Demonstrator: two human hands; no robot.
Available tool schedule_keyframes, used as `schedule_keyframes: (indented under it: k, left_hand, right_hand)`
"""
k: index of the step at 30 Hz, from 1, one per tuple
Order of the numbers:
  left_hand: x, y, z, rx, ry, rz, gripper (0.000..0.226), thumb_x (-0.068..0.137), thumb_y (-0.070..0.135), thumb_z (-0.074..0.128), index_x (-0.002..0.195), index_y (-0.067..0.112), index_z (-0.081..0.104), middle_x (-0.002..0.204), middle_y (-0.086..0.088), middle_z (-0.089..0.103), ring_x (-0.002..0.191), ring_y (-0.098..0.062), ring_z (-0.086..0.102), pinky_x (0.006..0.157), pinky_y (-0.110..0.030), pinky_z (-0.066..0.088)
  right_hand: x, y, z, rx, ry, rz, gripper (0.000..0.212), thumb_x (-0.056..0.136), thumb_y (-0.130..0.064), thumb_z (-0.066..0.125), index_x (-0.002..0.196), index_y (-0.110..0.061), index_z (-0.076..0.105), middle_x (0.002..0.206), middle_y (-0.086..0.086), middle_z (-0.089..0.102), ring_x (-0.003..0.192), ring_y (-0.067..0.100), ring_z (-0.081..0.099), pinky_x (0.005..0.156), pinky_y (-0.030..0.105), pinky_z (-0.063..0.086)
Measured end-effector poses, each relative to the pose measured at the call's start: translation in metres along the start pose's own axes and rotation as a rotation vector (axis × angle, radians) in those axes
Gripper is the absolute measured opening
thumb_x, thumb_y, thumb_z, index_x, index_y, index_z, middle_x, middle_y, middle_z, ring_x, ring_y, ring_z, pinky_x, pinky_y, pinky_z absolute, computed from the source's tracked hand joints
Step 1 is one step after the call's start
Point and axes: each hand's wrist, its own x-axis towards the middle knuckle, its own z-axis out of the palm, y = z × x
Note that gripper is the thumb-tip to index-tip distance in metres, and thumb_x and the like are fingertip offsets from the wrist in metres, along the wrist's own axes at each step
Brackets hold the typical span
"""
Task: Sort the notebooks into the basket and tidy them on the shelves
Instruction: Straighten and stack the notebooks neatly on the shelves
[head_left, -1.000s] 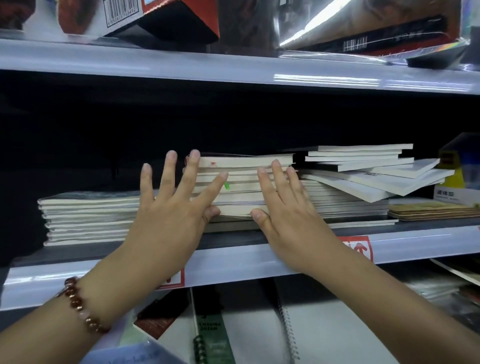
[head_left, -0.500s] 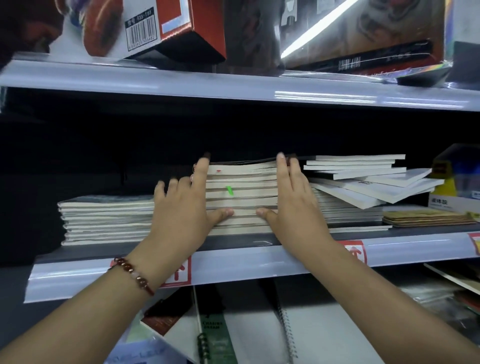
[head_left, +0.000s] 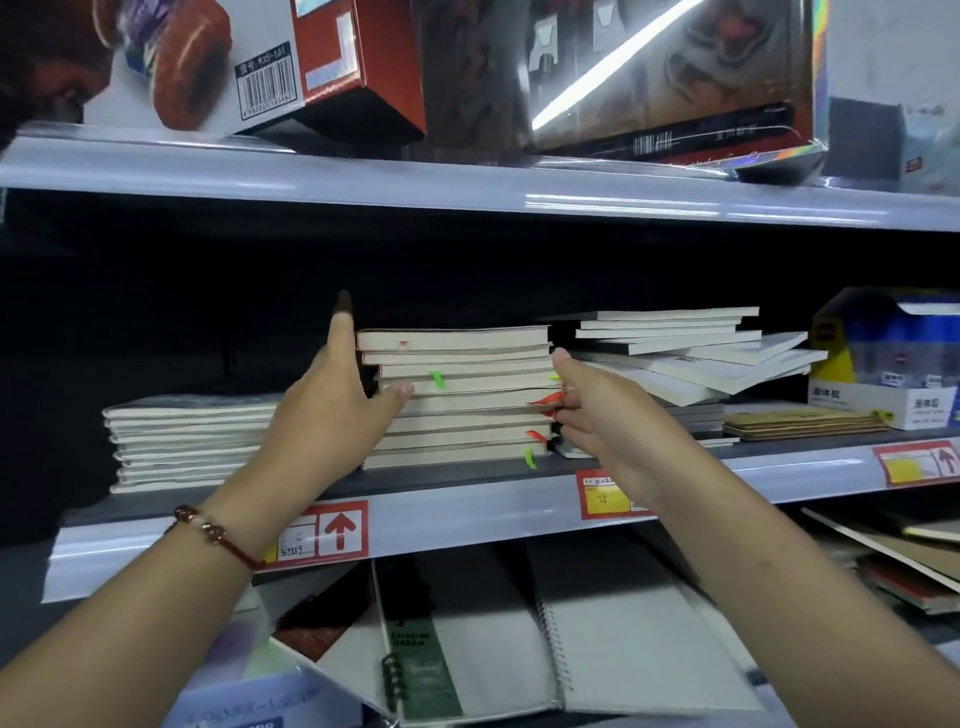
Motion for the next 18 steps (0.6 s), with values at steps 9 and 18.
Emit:
schedule_keyframes:
  k: [9, 18]
  left_hand:
    - [0.003, 0.011, 0.004, -0.114, 0.025, -0.072, 0.062, 0.104, 0.035, 0.042, 0.158, 0.028, 0.013, 0.149, -0.008, 0.044, 0.104, -0.018, 0.058, 0.083, -0.032, 0.04]
    - [0.023, 0.034, -0.012, -0.42, 0.044, -0.372, 0.062, 0.104, 0.049, 0.037, 0.153, 0.012, 0.031, 0.152, -0.011, 0.042, 0.136, -0.029, 0.043, 0.099, -0.036, 0.035]
  right_hand:
    - [0.005, 0.011, 0.015, -0.03, 0.128, -0.066, 0.033, 0.102, -0.053, 0.041, 0.096, -0.026, 0.06, 0.093, -0.003, 0.066, 0.088, 0.012, 0.062, 0.066, 0.025, 0.044]
    - [0.023, -0.007, 0.022, 0.079, 0.027, 0.098, 0.069, 0.093, -0.07, 0.042, 0.145, -0.026, 0.043, 0.116, -0.005, 0.053, 0.108, 0.02, 0.05, 0.097, 0.041, 0.039]
